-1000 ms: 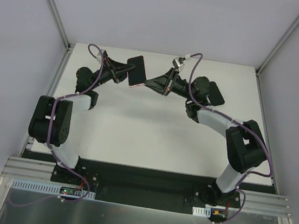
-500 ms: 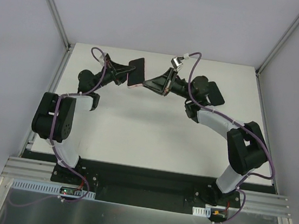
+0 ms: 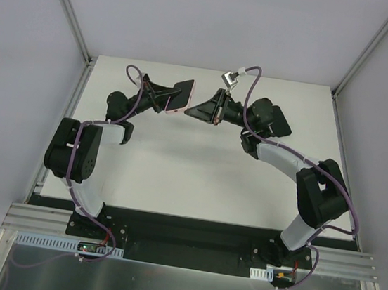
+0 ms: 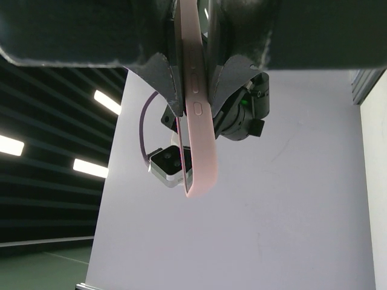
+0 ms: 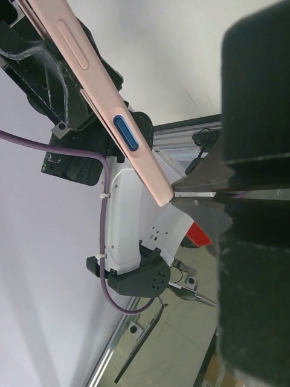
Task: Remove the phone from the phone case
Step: Remove the phone case from the phone.
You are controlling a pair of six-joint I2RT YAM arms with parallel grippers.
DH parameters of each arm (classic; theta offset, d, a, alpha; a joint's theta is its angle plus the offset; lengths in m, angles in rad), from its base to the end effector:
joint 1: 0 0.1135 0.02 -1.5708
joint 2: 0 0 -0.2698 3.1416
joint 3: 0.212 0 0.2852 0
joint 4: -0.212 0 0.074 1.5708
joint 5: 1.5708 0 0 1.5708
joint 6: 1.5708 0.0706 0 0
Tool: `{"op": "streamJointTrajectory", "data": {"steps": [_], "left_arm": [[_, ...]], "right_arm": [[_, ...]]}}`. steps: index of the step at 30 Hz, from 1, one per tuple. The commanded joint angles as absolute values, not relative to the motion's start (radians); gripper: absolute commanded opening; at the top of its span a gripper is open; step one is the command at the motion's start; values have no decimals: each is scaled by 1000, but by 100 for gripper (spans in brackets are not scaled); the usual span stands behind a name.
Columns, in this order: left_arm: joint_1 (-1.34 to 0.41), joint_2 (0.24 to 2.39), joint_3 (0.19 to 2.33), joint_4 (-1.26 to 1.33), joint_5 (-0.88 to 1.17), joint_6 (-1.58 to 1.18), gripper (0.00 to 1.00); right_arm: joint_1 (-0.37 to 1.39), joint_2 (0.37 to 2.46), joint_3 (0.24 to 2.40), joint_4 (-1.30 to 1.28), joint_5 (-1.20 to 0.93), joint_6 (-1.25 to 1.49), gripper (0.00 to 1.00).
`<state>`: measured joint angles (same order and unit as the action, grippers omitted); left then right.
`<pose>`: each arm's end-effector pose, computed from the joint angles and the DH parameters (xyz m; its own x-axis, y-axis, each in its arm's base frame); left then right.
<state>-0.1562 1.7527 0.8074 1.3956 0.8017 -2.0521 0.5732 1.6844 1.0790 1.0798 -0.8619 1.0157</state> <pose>0.3789 -0.1110 0.2415 -0.8614 -0.4884 0.1396 0.0352 -0.3315 -0.9428 0.3244 0.2732 0.3270 -0.5799 0.2842 -0.7635 -0.8112 -0.1153 0.5733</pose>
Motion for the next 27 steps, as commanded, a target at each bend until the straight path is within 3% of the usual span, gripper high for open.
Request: {"op": "streamJointTrajectory", "data": {"steps": [1, 3, 5, 6, 8, 9, 13, 17, 21, 23, 24, 27], "left_arm": [[-198, 1718, 801, 1487, 815, -1951, 0], [-195, 1700, 802, 1470, 825, -1919, 0], [-192, 1681, 813, 1425, 842, -1860, 0], [-186, 1672, 816, 1402, 848, -1833, 0], [-181, 1640, 827, 1336, 864, -1754, 0], [-179, 1628, 831, 1306, 871, -1723, 0], [-175, 1576, 847, 1212, 885, -1626, 0], [-170, 1551, 861, 1169, 893, -1589, 0], [-169, 1511, 868, 1108, 894, -1543, 0], [-167, 1477, 868, 1069, 891, -1503, 0], [-166, 1465, 870, 1036, 888, -1493, 0], [-163, 1430, 884, 988, 876, -1451, 0]], "right_arm": [[626, 1601, 1160, 1532, -887, 1014, 1], [617, 1608, 1160, 1531, -893, 1049, 2], [597, 1623, 1160, 1520, -899, 1118, 9], [588, 1629, 1151, 1511, -897, 1141, 25], [563, 1638, 1114, 1513, -861, 1192, 45], [557, 1637, 1071, 1513, -847, 1196, 72], [545, 1631, 1006, 1494, -784, 1206, 83], [545, 1621, 997, 1413, -758, 1171, 85], [546, 1563, 986, 1170, -718, 1039, 90], [546, 1546, 995, 1093, -689, 970, 84], [548, 1536, 997, 1039, -683, 953, 73], [554, 1534, 994, 1020, -663, 939, 54]]}}
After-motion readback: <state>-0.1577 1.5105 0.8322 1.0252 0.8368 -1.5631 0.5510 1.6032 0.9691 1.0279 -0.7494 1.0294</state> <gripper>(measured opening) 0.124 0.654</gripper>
